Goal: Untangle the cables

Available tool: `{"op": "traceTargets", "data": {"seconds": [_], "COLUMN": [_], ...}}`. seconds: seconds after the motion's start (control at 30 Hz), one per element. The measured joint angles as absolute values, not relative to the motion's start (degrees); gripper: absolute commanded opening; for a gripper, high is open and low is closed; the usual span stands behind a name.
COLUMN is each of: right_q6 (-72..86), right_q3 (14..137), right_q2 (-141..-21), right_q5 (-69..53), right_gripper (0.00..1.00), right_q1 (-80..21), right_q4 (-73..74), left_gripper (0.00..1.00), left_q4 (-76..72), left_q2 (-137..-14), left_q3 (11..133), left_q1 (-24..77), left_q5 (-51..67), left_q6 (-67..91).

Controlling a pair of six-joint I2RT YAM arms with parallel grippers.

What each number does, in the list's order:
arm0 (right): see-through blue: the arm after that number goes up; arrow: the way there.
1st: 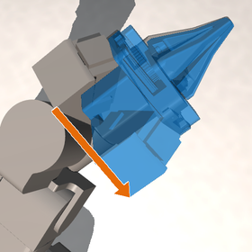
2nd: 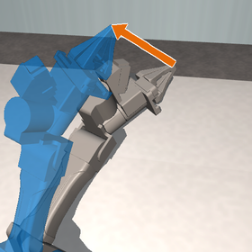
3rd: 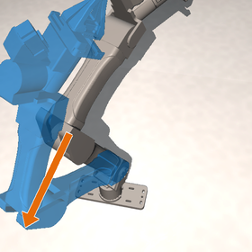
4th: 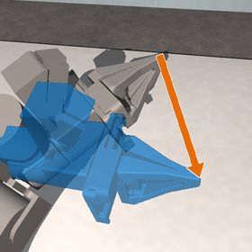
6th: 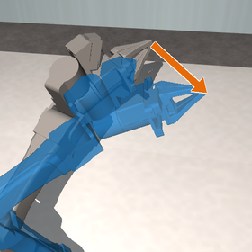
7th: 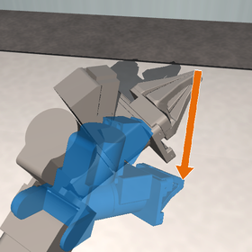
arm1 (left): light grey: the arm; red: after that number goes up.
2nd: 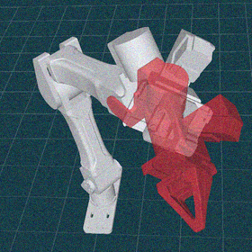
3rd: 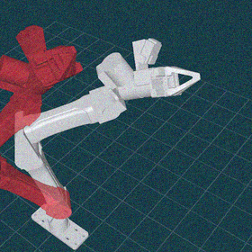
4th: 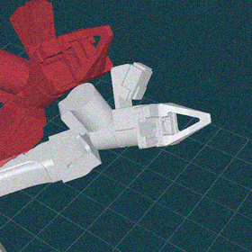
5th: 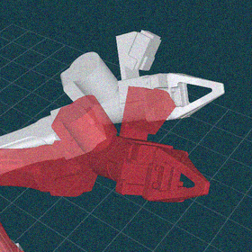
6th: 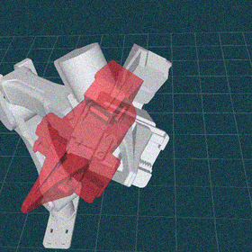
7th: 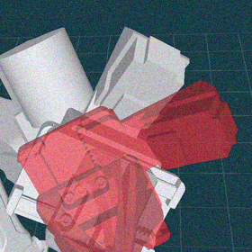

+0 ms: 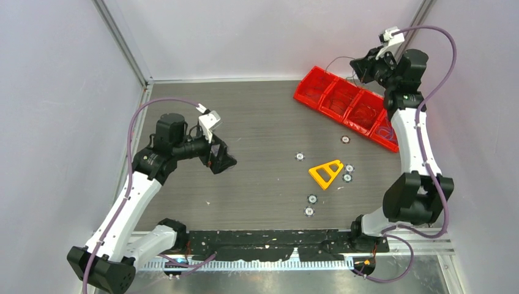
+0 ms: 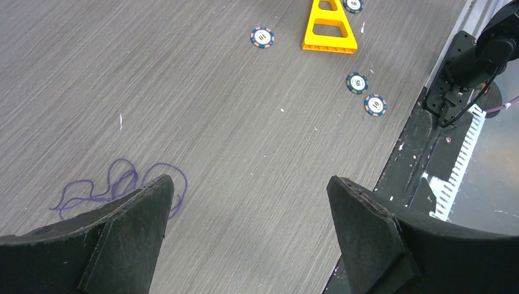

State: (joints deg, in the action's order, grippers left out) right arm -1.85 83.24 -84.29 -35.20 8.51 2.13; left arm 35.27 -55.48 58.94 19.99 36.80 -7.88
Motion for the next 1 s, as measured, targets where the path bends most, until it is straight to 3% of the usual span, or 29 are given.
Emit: {"op": "traceTargets", "data": {"seconds": [0.43, 1.0], "right_q6": [-1.4, 0.1], "right_q3": [90.0, 96.6], "right_q2": [-101.7, -115.1], "right_q5": [-31.0, -27.2], "right_gripper": [0.05, 0.05], "right_q1": [8.8, 8.8], "right_q4": [0.4, -1.9], "left_gripper": [1.00, 1.00], "left_q4": [37.2, 42.2], "left_q2": [-54.6, -53.5], "left_q3": [58.8, 58.6], "left_q1": [19.5, 18.7], "left_q5": [35.5, 32.8], "left_q6": [-8.4, -11.4]}}
